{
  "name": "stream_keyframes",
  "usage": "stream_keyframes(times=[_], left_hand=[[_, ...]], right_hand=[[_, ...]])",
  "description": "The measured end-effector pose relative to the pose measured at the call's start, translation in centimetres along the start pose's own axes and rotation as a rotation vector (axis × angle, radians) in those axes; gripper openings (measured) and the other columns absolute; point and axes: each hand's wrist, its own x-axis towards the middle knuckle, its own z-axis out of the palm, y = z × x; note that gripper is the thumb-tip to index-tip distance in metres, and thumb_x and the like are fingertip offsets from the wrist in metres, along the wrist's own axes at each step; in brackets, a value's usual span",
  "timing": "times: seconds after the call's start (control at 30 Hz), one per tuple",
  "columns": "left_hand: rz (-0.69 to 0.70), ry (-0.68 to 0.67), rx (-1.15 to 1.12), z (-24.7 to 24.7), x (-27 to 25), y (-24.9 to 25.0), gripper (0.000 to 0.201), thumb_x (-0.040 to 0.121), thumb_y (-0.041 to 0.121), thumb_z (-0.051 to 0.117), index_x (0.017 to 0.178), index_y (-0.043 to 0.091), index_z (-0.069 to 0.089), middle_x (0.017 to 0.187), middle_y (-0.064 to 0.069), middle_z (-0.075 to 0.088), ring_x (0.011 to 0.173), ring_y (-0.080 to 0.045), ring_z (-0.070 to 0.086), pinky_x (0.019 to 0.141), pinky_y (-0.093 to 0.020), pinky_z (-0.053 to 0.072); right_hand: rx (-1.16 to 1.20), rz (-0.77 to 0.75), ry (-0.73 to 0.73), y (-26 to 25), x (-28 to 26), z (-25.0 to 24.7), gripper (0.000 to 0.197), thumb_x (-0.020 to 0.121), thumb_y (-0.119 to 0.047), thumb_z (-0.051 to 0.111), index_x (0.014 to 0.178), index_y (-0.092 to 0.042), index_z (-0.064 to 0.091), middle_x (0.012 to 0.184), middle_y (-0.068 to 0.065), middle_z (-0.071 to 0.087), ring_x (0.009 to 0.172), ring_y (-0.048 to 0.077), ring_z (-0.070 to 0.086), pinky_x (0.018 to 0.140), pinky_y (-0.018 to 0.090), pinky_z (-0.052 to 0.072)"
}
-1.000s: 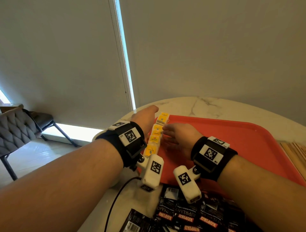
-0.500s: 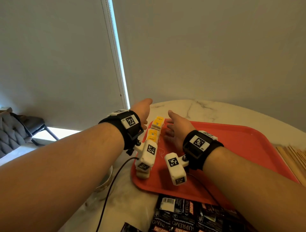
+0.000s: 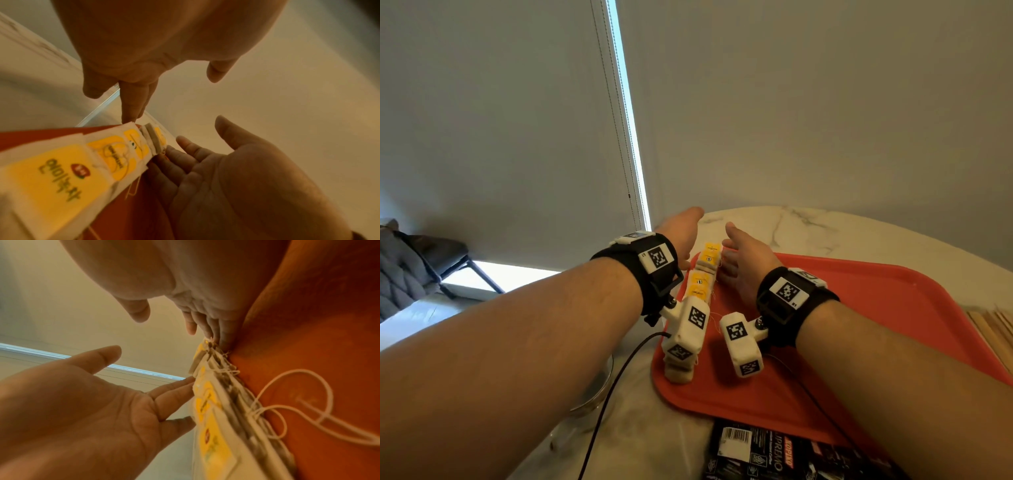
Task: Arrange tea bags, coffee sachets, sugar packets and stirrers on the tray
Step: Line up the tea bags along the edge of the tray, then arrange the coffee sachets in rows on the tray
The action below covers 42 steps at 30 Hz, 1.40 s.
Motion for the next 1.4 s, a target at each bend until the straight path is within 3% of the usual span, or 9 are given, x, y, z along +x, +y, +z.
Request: stream_keyframes(times=[0.1,0.27,0.53,0.67,0.77,0.9,1.07,1.27,1.4], left_hand=[[0.014,-0.014,0.009,0.0,0.1,0.0,0.055,0.102,0.046,0.055,0.146,0.014,0.046,0.115,-0.018,0.058,0.124,-0.039,0.058,0.099,-0.046,0.054],[0.0,0.011,0.026,0.1,-0.2,0.1,0.061,0.101,0.051,0.056,0.149,0.015,0.043,0.125,-0.016,0.056,0.121,-0.035,0.06,0.058,-0.034,0.041],[-0.009,-0.007,0.051,0.0,0.1,0.1,0.061,0.102,0.049,0.055,0.152,0.016,0.041,0.135,-0.02,0.054,0.126,-0.037,0.058,0.06,-0.035,0.043],[0.001,-0.021,0.068,-0.1,0.5,0.0,0.054,0.104,0.047,0.054,0.146,0.014,0.046,0.122,-0.019,0.056,0.121,-0.036,0.062,0.061,-0.035,0.048],[0.027,-0.044,0.081,0.1,1.1,-0.2,0.056,0.104,0.047,0.054,0.148,0.013,0.047,0.121,-0.021,0.058,0.113,-0.034,0.062,0.072,-0.037,0.055],[0.013,-0.034,0.079,0.2,1.2,-0.2,0.057,0.102,0.049,0.055,0.146,0.014,0.046,0.115,-0.019,0.056,0.108,-0.032,0.062,0.059,-0.031,0.047],[-0.011,-0.011,0.063,0.0,1.4,-0.3,0.037,0.101,0.051,0.057,0.117,0.021,0.042,0.1,-0.016,0.058,0.107,-0.032,0.065,0.058,-0.032,0.049],[0.083,0.044,0.112,-0.1,0.8,-0.2,0.036,0.099,0.053,0.058,0.109,0.018,0.053,0.092,-0.005,0.056,0.085,-0.021,0.061,0.092,-0.04,0.058],[0.28,0.092,0.086,-1.2,-2.9,1.8,0.065,0.088,0.059,0.062,0.129,0.009,0.066,0.127,-0.015,0.068,0.115,-0.032,0.066,0.106,-0.047,0.053]], right_hand=[[0.003,-0.008,-0.007,-0.1,0.3,0.1,0.061,0.1,-0.05,0.055,0.143,-0.008,0.049,0.134,0.014,0.06,0.096,0.02,0.064,0.096,0.041,0.051],[0.021,0.01,0.035,-0.2,0.5,-0.1,0.065,0.099,-0.052,0.057,0.146,-0.009,0.046,0.132,0.012,0.06,0.109,0.025,0.062,0.092,0.042,0.052],[0.069,0.069,-0.057,0.9,-0.5,0.7,0.075,0.095,-0.057,0.059,0.152,-0.015,0.038,0.142,0.018,0.056,0.114,0.03,0.064,0.103,0.047,0.049],[0.081,0.071,-0.02,0.4,-0.9,0.8,0.071,0.098,-0.054,0.057,0.153,-0.014,0.038,0.146,0.017,0.05,0.088,0.023,0.058,0.09,0.04,0.048],[0.086,0.074,-0.029,0.7,-0.7,0.7,0.068,0.098,-0.054,0.057,0.15,-0.014,0.042,0.136,0.017,0.057,0.104,0.027,0.063,0.102,0.044,0.049],[0.091,0.064,-0.008,0.6,0.1,0.8,0.073,0.097,-0.056,0.056,0.153,-0.014,0.037,0.146,0.018,0.051,0.123,0.031,0.058,0.104,0.045,0.047],[0.097,0.044,0.03,0.0,1.9,0.7,0.074,0.097,-0.059,0.054,0.154,-0.015,0.037,0.152,0.016,0.047,0.125,0.031,0.055,0.108,0.046,0.044],[0.056,0.008,0.026,-0.3,1.9,0.2,0.073,0.096,-0.055,0.058,0.153,-0.015,0.038,0.154,0.011,0.043,0.137,0.031,0.045,0.109,0.048,0.043],[-0.253,-0.08,-0.004,-2.3,-1.1,-0.5,0.043,0.097,-0.044,0.06,0.132,-0.019,0.062,0.144,0.005,0.053,0.115,0.024,0.052,0.085,0.041,0.047]])
